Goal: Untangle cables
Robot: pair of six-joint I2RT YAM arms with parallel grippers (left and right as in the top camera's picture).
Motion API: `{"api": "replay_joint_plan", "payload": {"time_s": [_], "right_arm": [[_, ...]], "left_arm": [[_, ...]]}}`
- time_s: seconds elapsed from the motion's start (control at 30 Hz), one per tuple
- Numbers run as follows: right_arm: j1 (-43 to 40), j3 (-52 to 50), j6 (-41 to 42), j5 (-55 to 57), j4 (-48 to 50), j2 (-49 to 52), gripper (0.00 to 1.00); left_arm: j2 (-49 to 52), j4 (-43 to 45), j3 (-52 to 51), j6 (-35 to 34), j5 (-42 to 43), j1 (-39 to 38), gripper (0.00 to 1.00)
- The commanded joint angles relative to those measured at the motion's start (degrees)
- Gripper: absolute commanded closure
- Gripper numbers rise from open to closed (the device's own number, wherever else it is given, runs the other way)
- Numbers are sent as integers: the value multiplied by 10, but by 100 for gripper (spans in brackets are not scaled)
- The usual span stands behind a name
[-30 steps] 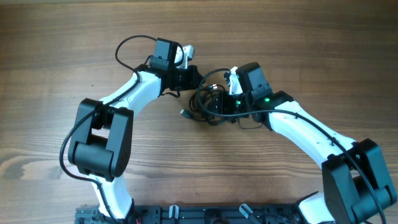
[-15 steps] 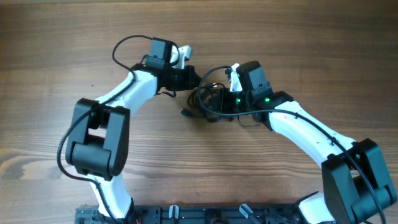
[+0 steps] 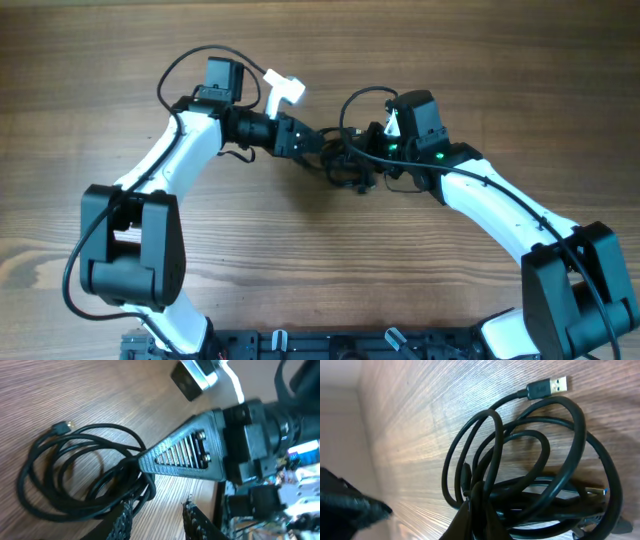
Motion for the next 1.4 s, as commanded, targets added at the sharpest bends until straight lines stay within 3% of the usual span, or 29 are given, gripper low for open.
{"api": "replay_joint_plan", "payload": {"time_s": [0.0,0.13,0.47,0.7,0.93,1.37], "right_arm": [[0,0,67,-16,12,3,96],[0,0,82,-33,23,3,96],[0,0,124,-50,23,3,96],[0,0,126,-57,23,3,96],[0,0,126,-57,33,3,96],[0,0,35,-60,30,3,96]], "left_arm": [[-12,1,-2,54,-50,-26,66],[-12,3,-2,54,-129,-53,68],[-12,31,-2,36,-205,-97,68],[-12,35,-2,34,-211,-99,76],[-12,33,-2,34,-246,-99,96],[-12,33,-2,34,-261,-97,96]]}}
